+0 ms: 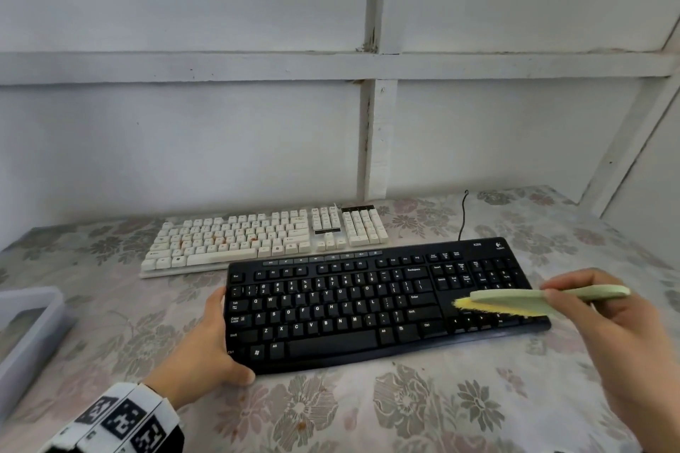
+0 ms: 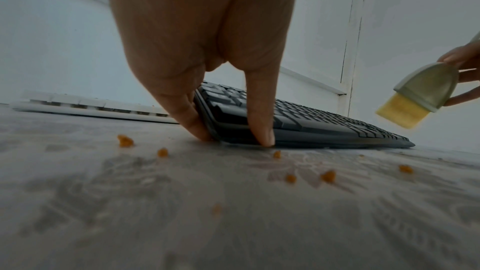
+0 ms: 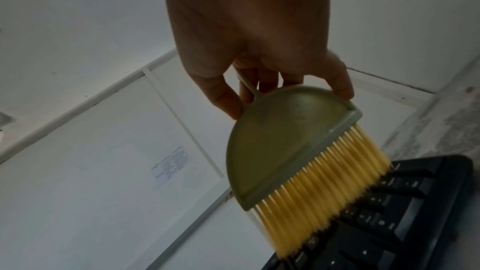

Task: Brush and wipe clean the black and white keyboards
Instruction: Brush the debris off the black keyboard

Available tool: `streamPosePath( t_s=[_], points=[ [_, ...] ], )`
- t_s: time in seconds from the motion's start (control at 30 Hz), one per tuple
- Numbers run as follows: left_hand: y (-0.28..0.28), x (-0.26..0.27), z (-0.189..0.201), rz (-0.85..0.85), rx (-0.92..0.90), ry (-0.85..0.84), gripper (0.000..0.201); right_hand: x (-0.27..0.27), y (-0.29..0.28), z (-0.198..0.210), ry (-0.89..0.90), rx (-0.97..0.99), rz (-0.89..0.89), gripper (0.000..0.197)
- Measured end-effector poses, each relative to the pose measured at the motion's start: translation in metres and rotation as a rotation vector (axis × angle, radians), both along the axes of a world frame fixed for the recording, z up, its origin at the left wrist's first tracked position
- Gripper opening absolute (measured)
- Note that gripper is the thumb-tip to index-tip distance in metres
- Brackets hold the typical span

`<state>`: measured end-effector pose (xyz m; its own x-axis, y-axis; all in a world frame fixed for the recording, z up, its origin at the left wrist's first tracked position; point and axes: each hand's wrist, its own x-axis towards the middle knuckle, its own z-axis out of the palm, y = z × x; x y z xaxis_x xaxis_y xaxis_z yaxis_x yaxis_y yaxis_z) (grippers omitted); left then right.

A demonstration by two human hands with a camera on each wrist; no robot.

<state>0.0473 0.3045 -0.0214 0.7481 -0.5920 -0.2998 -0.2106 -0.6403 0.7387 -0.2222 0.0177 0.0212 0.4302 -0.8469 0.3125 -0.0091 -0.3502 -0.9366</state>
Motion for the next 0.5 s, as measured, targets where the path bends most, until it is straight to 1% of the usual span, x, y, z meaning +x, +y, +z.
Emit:
streamPosePath(
  t_s=[0.07, 0.1, 0.13, 0.17, 0.2, 0.23, 0.3, 0.37, 0.43, 0.5],
  points=[
    [0.000, 0.002, -0.002, 0.001, -0.003, 0.005, 0.118, -0.002, -0.002, 0.003, -0.039, 0.047, 0.028, 0.007],
    [0.001, 0.002, -0.003, 0.001, -0.007, 0.006, 0.119, -0.003, -0.003, 0.001, -0.033, 0.046, 0.055, 0.017],
    [0.001, 0.003, -0.004, 0.003, -0.011, 0.008, 0.119, -0.003, -0.002, -0.001, -0.024, 0.055, 0.087, 0.018],
    [0.001, 0.003, -0.004, 0.005, -0.014, 0.012, 0.119, -0.001, 0.000, -0.002, -0.020, 0.067, 0.113, 0.010],
    [0.001, 0.003, -0.005, 0.006, -0.016, 0.014, 0.119, 0.000, 0.001, -0.004, 0.008, 0.059, 0.142, 0.011],
    [0.001, 0.004, -0.005, 0.005, -0.016, 0.012, 0.118, 0.000, -0.001, -0.008, 0.046, 0.039, 0.163, 0.015],
    [0.002, 0.004, -0.005, 0.002, -0.016, 0.004, 0.118, -0.003, -0.007, -0.014, 0.114, -0.018, 0.174, 0.018],
    [0.002, 0.004, -0.005, 0.003, -0.021, 0.006, 0.119, -0.009, -0.020, -0.015, 0.166, -0.087, 0.107, 0.021],
    [0.002, 0.004, -0.005, 0.006, -0.027, 0.013, 0.119, -0.016, -0.035, -0.014, 0.208, -0.145, -0.027, 0.022],
    [0.002, 0.003, -0.005, 0.008, -0.027, 0.019, 0.119, -0.021, -0.042, -0.012, 0.205, -0.168, -0.082, 0.020]
  ],
)
